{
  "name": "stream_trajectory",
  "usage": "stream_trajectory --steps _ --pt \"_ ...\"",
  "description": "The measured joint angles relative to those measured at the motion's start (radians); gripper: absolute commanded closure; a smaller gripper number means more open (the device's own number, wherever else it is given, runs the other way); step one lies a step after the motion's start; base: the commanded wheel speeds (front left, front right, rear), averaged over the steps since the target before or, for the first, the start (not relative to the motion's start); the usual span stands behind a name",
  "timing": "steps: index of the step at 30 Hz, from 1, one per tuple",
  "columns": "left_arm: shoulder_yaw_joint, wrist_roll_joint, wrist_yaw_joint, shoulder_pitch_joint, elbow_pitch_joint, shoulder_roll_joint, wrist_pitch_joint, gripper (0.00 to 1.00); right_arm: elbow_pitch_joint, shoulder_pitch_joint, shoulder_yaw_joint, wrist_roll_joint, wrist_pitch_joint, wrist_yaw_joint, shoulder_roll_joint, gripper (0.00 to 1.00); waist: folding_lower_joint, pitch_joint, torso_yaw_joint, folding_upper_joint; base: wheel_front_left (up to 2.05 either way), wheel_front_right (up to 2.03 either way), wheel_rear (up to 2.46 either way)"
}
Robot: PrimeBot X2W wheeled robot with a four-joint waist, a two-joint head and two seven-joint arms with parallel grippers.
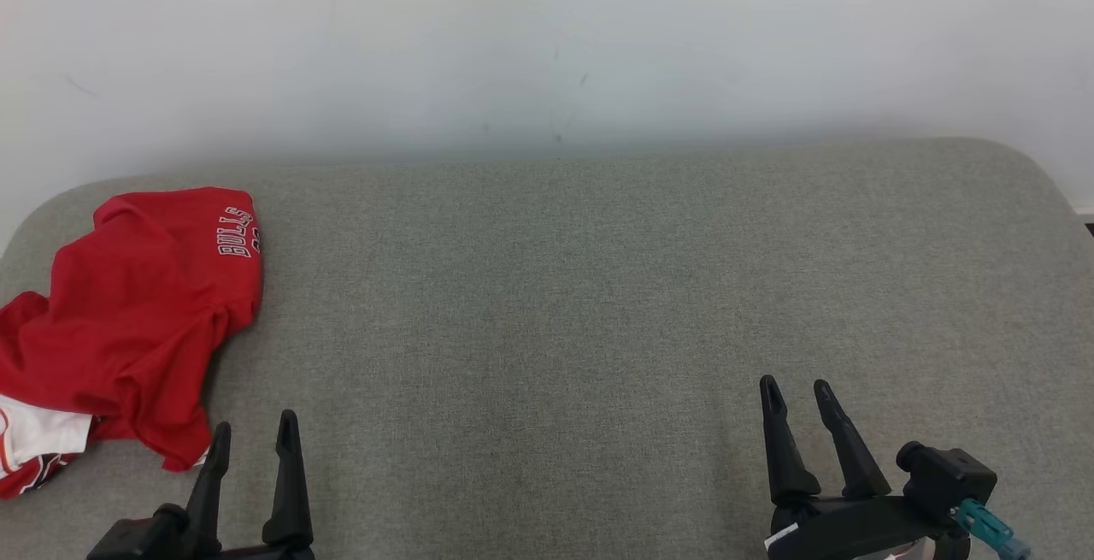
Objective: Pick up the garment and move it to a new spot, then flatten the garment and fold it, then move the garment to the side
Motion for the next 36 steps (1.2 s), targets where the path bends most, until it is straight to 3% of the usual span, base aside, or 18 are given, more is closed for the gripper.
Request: stream_trajectory --steps 36 --pt "0.058 0.254 0.001 0.039 0.018 0.0 -0.068 0.0 0.019 0.016 -0.037 -0.3 -0.07 0.0 0.0 0.0 0.0 -0.013 -0.004 0.0 0.0 0.0 0.0"
